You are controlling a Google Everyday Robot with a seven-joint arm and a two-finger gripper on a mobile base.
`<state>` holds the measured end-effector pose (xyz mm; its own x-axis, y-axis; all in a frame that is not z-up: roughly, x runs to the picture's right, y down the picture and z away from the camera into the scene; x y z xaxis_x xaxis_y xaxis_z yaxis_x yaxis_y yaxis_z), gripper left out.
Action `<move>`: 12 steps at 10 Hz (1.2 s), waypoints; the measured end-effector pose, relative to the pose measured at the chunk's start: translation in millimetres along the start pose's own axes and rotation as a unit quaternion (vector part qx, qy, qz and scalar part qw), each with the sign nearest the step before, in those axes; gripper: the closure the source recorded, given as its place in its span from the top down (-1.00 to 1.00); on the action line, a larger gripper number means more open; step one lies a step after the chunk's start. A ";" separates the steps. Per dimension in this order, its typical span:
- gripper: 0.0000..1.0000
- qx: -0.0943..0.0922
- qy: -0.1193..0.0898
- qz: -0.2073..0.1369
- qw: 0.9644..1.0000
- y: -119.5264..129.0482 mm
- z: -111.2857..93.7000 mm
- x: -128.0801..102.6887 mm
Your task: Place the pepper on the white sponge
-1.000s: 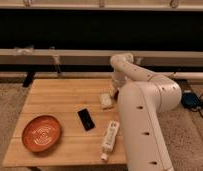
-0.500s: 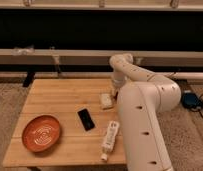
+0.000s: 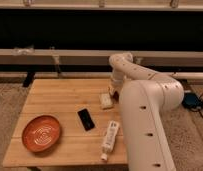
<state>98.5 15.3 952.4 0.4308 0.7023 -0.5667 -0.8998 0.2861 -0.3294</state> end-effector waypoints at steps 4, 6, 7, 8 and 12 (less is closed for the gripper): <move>-1.00 -0.020 -0.034 -0.058 0.998 51.0 -33.3 -3.4; -1.00 -0.030 -0.035 -0.079 0.996 69.9 -33.2 -0.4; -1.00 -0.035 -0.029 -0.086 0.995 78.2 -28.0 3.4; -1.00 -0.038 -0.026 -0.086 0.995 79.9 -23.1 4.6; -1.00 -0.043 -0.010 -0.083 0.996 74.6 -10.0 5.6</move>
<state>34.5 34.1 917.1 0.5705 0.6629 -0.4848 -0.8071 0.3432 -0.4804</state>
